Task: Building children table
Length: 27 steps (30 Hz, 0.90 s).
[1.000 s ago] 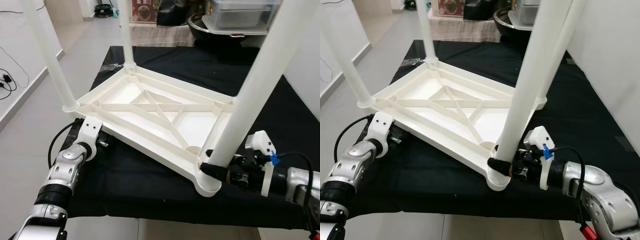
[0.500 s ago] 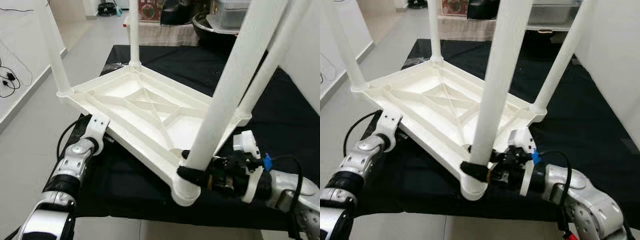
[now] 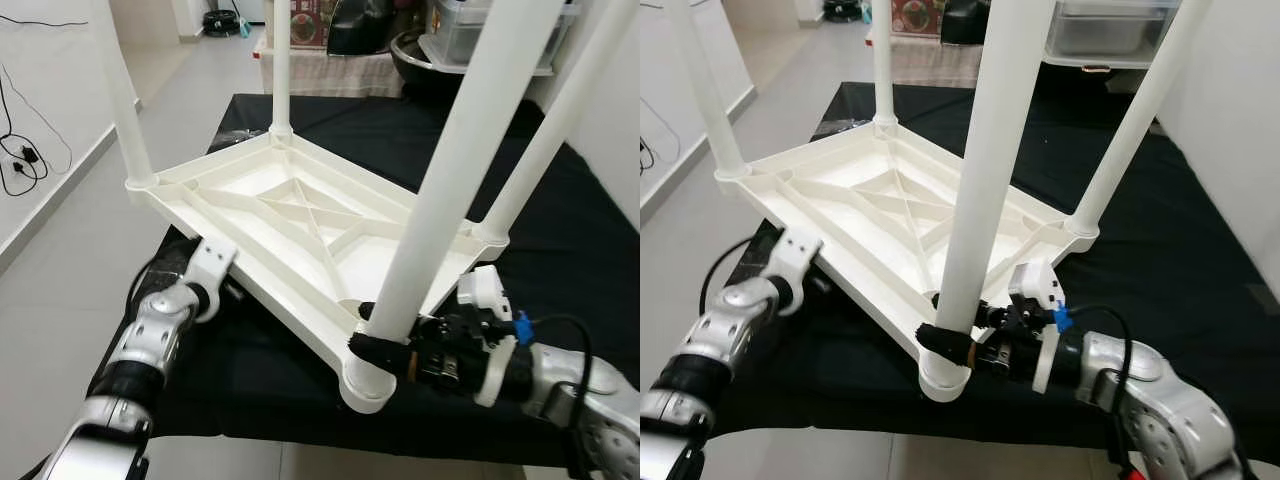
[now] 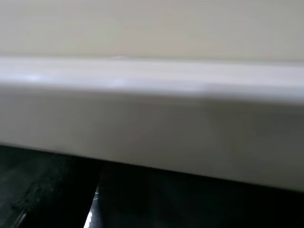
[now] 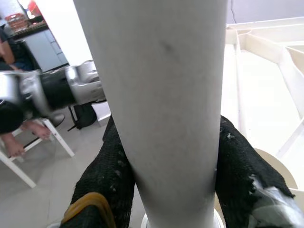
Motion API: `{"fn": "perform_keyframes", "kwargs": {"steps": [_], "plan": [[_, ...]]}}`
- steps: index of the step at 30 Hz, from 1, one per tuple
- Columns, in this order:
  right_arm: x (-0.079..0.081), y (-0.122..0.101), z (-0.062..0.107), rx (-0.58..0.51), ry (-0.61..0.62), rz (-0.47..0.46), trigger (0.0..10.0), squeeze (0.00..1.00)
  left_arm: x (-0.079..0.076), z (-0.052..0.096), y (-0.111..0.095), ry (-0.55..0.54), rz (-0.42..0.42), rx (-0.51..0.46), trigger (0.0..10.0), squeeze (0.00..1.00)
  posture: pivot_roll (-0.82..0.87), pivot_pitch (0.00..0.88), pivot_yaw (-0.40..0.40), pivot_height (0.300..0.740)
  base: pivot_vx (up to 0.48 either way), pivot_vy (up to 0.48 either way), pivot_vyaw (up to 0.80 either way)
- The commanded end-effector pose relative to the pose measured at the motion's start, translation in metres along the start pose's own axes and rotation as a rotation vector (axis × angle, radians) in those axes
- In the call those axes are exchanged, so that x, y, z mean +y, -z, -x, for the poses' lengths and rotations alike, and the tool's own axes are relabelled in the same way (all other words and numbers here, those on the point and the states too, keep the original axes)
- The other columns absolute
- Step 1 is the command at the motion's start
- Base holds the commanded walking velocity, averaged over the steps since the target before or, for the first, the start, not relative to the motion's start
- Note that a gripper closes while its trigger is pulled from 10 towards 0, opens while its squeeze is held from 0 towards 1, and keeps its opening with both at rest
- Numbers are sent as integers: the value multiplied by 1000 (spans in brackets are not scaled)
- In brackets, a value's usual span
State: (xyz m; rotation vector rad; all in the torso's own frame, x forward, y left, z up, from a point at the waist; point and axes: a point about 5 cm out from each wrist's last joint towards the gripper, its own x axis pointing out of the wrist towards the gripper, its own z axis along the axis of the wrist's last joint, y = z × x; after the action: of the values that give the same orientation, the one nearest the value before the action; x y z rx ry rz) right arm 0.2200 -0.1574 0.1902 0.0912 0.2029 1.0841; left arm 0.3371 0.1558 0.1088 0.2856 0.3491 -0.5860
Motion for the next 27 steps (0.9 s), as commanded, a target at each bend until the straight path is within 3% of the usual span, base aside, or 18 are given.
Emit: {"fn": "perform_keyframes", "kwargs": {"steps": [1, 2, 4, 7, 8, 9, 11, 18, 20, 22, 23, 27], "plan": [[-15, 15, -2, 43, 107, -82, 0, 0, -32, 5, 32, 160, -8, 138, 10000, 0, 33, 94, -36, 740, 0, 0, 0], [-15, 15, -2, 43, 107, -82, 0, 0, -32, 5, 32, 160, -8, 138, 10000, 0, 33, 94, -36, 740, 0, 0, 0], [-30, 4, -5, -3, 194, -62, 0, 0, -47, 25, 39, 131, 5, 128, 10000, 0, 50, 93, -42, 740, 0, 0, 0], [-30, 4, -5, -3, 194, -62, 0, 0, -47, 25, 39, 131, 5, 128, 10000, 0, 50, 93, -42, 740, 0, 0, 0], [-33, -1, -6, -22, 206, -57, 0, 0, -48, 34, 38, 85, -3, 113, 10000, 0, 57, 88, -48, 740, 0, 0, 0], [-33, -1, -6, -22, 206, -57, 0, 0, -48, 34, 38, 85, -3, 113, 10000, 0, 57, 88, -48, 740, 0, 0, 0], [-36, -5, -3, -24, 206, -38, 0, 0, -58, 56, 31, 80, 16, 69, 10000, 0, 60, 86, -53, 740, 0, 0, 0], [-34, 3, 0, 8, 201, -32, 0, 0, -69, 67, 23, 110, 35, 22, 10000, 0, 65, 81, -52, 740, 0, 0, 0], [-20, 14, -1, 47, 100, -56, 10000, 0, -80, 69, 19, 99, 42, 12, 10000, 0, 62, 70, -52, 740, 0, 0, 0], [-16, 17, -3, 55, 75, -67, 10000, 0, -84, 71, 15, 90, 58, 7, 10000, 0, 62, 70, -52, 740, 0, 0, 0], [-17, 18, -5, 41, 84, -92, 10000, 1000, -91, 71, 8, 94, 61, -22, 10000, 0, 66, 65, -52, 740, 0, 0, 0], [-19, 17, -9, 20, 87, -107, 10000, 1000, -103, 72, -3, 103, 50, -82, 10000, 0, 69, 62, -54, 740, 0, 0, 0]]}}
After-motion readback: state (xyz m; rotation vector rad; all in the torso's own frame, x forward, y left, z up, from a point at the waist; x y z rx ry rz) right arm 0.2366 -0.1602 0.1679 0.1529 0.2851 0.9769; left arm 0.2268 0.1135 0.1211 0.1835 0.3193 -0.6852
